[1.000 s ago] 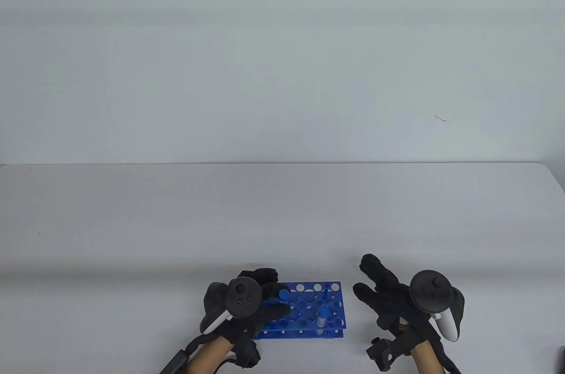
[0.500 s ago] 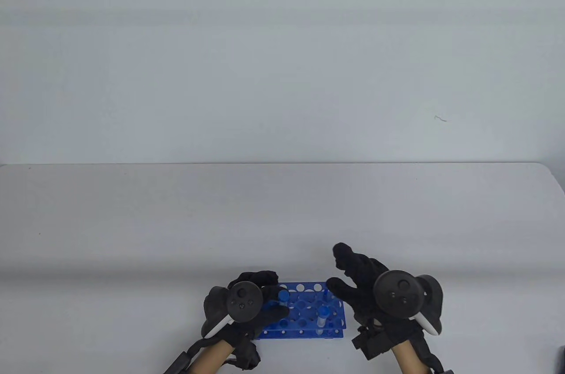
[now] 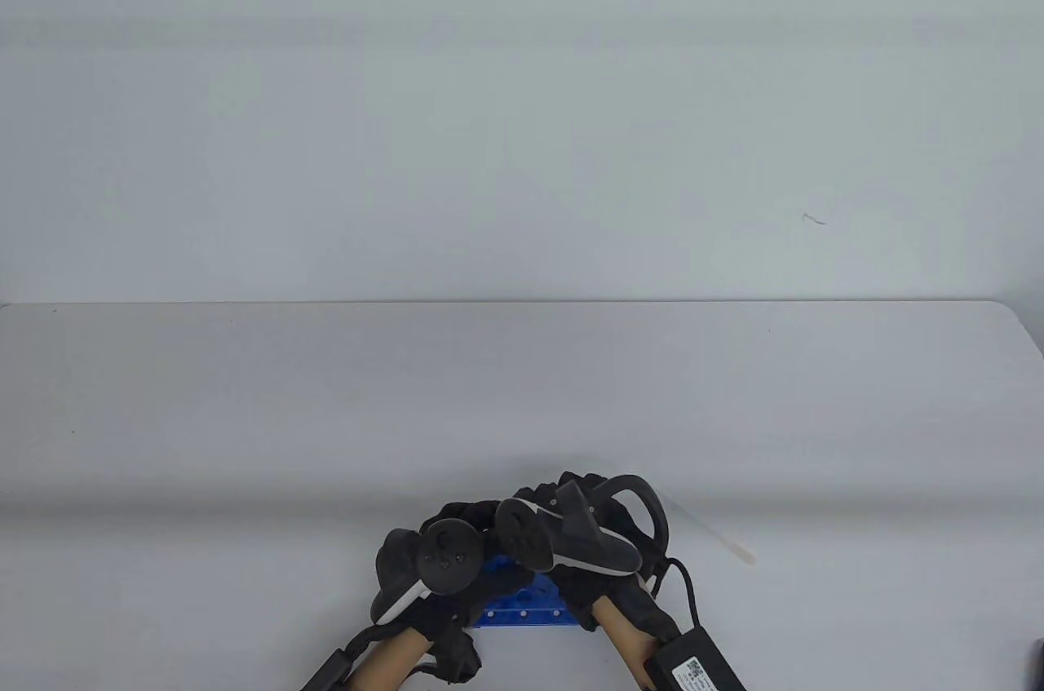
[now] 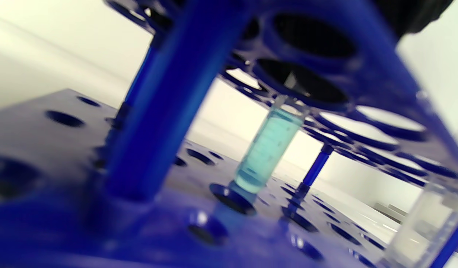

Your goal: Press a plastic transfer pipette bulb to move liquid between test tubes

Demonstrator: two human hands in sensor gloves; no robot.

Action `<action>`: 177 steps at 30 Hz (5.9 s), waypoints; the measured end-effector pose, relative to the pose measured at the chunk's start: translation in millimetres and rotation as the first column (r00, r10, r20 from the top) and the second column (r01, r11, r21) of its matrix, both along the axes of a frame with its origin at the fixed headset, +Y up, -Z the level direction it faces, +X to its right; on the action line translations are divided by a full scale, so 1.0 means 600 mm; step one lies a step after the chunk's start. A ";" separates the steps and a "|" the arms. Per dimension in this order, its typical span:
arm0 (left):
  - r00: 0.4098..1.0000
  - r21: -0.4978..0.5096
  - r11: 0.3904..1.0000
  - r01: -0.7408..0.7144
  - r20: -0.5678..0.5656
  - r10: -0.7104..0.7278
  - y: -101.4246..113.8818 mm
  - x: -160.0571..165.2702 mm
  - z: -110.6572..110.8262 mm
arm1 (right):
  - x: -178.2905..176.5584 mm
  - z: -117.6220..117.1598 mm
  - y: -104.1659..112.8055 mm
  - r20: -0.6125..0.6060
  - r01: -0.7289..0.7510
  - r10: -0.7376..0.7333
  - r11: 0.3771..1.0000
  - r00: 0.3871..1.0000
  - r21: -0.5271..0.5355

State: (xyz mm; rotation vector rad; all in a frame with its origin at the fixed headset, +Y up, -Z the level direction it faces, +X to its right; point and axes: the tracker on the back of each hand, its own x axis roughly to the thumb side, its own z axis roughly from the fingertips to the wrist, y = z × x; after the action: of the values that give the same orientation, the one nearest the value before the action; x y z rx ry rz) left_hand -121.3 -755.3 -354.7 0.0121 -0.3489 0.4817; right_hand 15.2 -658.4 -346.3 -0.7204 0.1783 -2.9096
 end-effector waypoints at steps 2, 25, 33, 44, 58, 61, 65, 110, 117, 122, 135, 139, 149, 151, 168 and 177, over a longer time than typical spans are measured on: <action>1.000 0.000 1.000 0.000 0.000 0.000 0.000 0.000 0.000 | -0.004 0.000 -0.010 -0.003 -0.026 0.026 1.000 1.000 -0.002; 1.000 0.007 1.000 0.014 -0.006 -0.013 0.000 0.001 -0.001 | -0.022 0.010 -0.028 -0.081 -0.074 0.070 0.996 0.994 -0.055; 1.000 0.007 1.000 0.013 -0.006 -0.013 0.000 0.001 -0.001 | -0.011 0.006 -0.031 0.045 -0.032 0.029 0.997 0.999 0.073; 1.000 0.010 1.000 0.016 -0.007 -0.016 0.000 0.001 -0.001 | -0.019 0.006 -0.031 -0.014 -0.047 0.046 0.995 0.999 -0.091; 1.000 0.010 1.000 0.016 -0.008 -0.016 0.000 0.001 0.000 | -0.021 0.005 -0.036 -0.018 -0.039 0.038 0.996 0.999 -0.081; 1.000 0.011 1.000 0.017 -0.008 -0.017 0.000 0.001 0.000 | -0.018 0.007 -0.032 -0.005 -0.042 0.042 0.994 0.999 -0.097; 1.000 0.010 1.000 0.016 -0.007 -0.016 0.000 0.002 0.000 | -0.017 0.005 -0.038 0.053 -0.047 0.048 0.999 0.997 -0.026; 1.000 0.014 1.000 0.022 -0.010 -0.022 0.000 0.002 0.001 | 0.251 -0.038 -0.060 0.500 0.196 -0.083 0.964 0.862 -0.179; 1.000 0.012 1.000 0.022 -0.010 -0.022 0.000 0.002 0.001 | 0.244 -0.061 -0.135 0.443 -0.033 0.166 0.956 0.881 -0.292; 1.000 0.013 1.000 0.023 -0.011 -0.023 0.000 0.002 0.002 | 0.232 -0.059 -0.142 0.369 -0.122 0.219 0.956 0.903 -0.266; 1.000 0.012 1.000 0.023 -0.010 -0.022 0.000 0.002 0.002 | 0.223 -0.054 -0.144 0.332 -0.157 0.250 0.946 0.909 -0.282; 1.000 0.012 1.000 0.024 -0.010 -0.023 0.000 0.002 0.002 | 0.231 -0.052 -0.146 0.345 -0.113 0.213 0.951 0.914 -0.288; 1.000 0.012 1.000 0.023 -0.010 -0.023 0.000 0.002 0.002 | 0.267 -0.049 -0.107 0.425 0.095 0.046 0.948 0.904 -0.305; 1.000 0.012 1.000 0.023 -0.010 -0.023 0.000 0.002 0.002 | 0.286 -0.045 -0.074 0.456 0.210 -0.081 0.948 0.886 -0.240; 1.000 0.012 1.000 0.024 -0.011 -0.024 -0.001 0.002 0.003 | 0.245 0.033 -0.046 0.190 0.498 -0.461 0.815 0.867 -0.296; 1.000 0.012 1.000 0.025 -0.012 -0.025 -0.001 0.002 0.002 | 0.198 0.035 -0.086 0.178 0.366 -0.327 0.889 0.928 -0.274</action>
State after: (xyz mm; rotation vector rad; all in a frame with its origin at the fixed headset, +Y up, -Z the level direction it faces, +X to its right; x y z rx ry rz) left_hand -119.9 -755.7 -353.3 0.0225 -0.3403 0.4542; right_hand 134.0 -710.0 -325.1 -0.5896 -0.1806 -3.3631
